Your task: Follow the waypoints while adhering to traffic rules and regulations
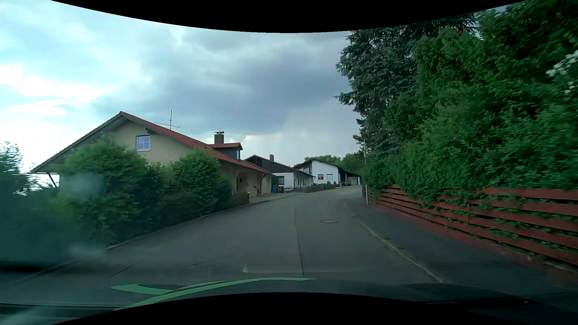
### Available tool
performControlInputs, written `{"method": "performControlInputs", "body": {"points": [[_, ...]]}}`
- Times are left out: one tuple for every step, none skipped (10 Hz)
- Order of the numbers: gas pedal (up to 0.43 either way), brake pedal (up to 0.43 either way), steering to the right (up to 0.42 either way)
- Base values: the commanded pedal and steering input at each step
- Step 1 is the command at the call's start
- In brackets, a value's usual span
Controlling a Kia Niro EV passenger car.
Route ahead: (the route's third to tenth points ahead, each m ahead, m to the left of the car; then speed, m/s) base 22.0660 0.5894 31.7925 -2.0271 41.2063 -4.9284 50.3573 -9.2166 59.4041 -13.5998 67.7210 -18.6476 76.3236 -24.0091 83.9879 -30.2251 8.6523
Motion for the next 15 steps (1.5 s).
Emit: {"method": "performControlInputs", "body": {"points": [[0.059, 0.000, 0.041], [0.028, 0.000, 0.041], [0.028, 0.000, 0.041], [0.028, 0.000, 0.041], [0.028, 0.000, 0.041], [0.028, 0.000, 0.041], [0.028, 0.000, 0.041], [0.039, 0.000, 0.040], [0.039, 0.000, 0.040], [0.039, 0.000, 0.040], [0.047, 0.000, 0.039], [0.059, 0.000, 0.039], [0.067, 0.000, 0.038], [0.079, 0.000, 0.038], [0.079, 0.000, 0.036]]}}
